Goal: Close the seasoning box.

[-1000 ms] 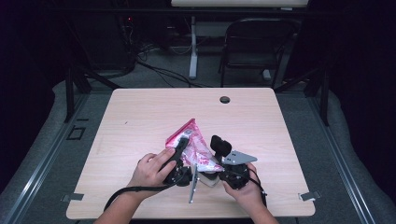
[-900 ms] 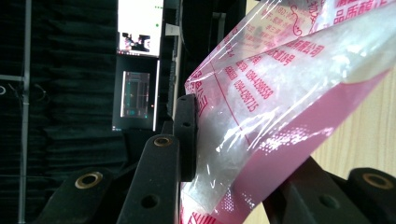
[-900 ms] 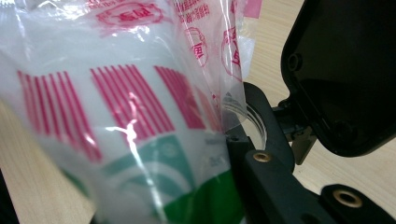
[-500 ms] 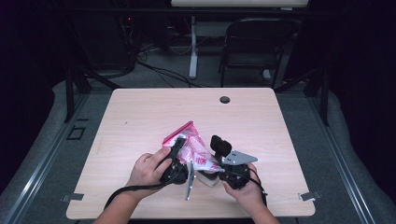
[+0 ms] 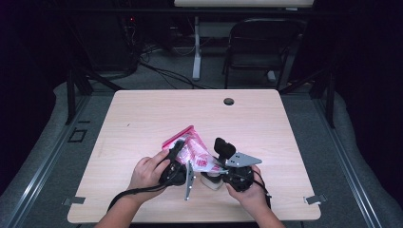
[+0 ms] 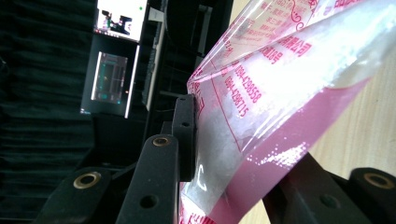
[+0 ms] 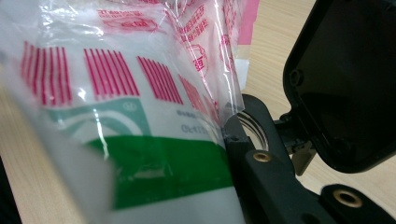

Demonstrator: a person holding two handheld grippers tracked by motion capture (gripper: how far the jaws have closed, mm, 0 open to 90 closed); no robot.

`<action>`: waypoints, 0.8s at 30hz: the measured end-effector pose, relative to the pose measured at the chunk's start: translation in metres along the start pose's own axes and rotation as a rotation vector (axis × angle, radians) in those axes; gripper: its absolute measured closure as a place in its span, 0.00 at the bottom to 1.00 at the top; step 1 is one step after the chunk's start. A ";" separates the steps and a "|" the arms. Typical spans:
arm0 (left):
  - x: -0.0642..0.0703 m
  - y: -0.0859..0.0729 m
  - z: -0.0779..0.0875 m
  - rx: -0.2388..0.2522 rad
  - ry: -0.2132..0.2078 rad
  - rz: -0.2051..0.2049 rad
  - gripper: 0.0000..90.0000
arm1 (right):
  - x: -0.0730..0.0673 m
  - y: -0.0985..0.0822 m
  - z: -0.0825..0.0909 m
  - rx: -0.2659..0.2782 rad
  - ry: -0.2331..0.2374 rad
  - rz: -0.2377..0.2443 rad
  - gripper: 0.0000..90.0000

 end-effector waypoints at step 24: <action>0.007 -0.015 -0.010 -0.024 -0.102 0.141 0.81 | 0.001 0.003 -0.001 0.011 0.000 0.002 1.00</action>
Point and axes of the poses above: each handheld gripper's, and its own axes: z roughly backward along the jaws, y roughly out of its top, x roughly to its right, the point moved 6 cm from there along -z, roughly forward along the jaws, and after that the axes turned 10 degrees about z, right-handed, at the moved point
